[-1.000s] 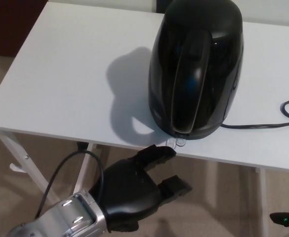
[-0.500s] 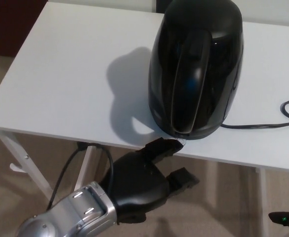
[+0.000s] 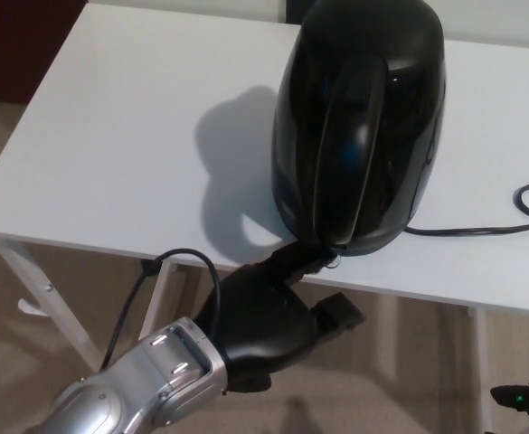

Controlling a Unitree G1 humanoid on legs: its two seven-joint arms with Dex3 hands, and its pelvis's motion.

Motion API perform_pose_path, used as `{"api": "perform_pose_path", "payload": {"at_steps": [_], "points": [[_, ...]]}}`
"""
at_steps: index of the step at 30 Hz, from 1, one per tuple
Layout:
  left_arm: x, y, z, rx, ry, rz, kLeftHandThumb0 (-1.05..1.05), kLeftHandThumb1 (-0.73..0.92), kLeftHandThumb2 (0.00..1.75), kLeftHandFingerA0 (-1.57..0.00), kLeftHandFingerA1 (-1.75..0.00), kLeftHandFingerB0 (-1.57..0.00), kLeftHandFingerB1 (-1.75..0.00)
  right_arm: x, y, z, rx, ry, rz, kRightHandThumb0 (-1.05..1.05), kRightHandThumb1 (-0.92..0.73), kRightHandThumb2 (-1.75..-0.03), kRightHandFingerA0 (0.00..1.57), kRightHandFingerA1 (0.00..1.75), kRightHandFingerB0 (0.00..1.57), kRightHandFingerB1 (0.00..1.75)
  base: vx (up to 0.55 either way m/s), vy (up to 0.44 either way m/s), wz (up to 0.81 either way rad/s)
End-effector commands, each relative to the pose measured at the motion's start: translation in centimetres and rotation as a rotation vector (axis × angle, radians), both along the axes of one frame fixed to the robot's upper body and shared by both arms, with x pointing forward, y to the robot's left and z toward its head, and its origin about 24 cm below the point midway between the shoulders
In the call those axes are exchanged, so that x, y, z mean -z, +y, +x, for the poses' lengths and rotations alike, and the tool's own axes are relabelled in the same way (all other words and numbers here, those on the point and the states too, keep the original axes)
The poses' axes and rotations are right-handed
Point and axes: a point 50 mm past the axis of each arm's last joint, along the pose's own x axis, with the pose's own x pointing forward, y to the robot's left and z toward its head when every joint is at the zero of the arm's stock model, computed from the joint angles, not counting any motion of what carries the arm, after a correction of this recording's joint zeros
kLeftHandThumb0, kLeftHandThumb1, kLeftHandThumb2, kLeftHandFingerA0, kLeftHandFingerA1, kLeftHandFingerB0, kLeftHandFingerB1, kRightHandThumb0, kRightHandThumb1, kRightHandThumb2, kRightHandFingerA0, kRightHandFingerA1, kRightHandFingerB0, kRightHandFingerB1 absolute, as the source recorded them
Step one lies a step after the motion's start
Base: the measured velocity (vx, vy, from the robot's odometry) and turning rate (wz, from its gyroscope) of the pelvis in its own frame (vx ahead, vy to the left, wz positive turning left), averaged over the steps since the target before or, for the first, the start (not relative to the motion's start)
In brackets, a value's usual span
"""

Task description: The robot walk towards a table in front and click the button on the base of the boilling pot using its left middle finger

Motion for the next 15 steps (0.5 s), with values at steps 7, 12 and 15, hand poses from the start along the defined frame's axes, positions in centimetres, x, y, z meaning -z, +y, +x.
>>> {"api": "perform_pose_path", "payload": {"at_steps": [7,12,15], "points": [[0.54,0.19,0.57,-0.039,0.002,0.085,-0.68,0.45,0.74,-0.15,-0.38,-0.1,-0.36,-0.06,-0.22,0.11,-0.004,0.013,-0.016,-0.45,-0.49,-0.8,0.56,0.61,0.34,0.51,0.0,0.0,0.0],[0.69,0.18,0.43,-0.037,0.002,0.079,-0.63,0.52,0.57,-0.23,-0.3,-0.17,-0.28,-0.07,-0.18,0.11,-0.006,0.015,-0.009,-0.45,-0.49,-0.8,0.59,0.62,0.34,0.51,0.0,0.0,0.0],[0.92,0.11,0.23,-0.036,0.007,0.074,-0.32,0.25,0.87,-0.06,-0.5,-0.06,-0.49,-0.06,-0.21,0.05,-0.003,0.016,-0.004,-0.45,-0.49,-0.8,0.55,0.61,0.34,0.51,0.0,0.0,0.0]]}}
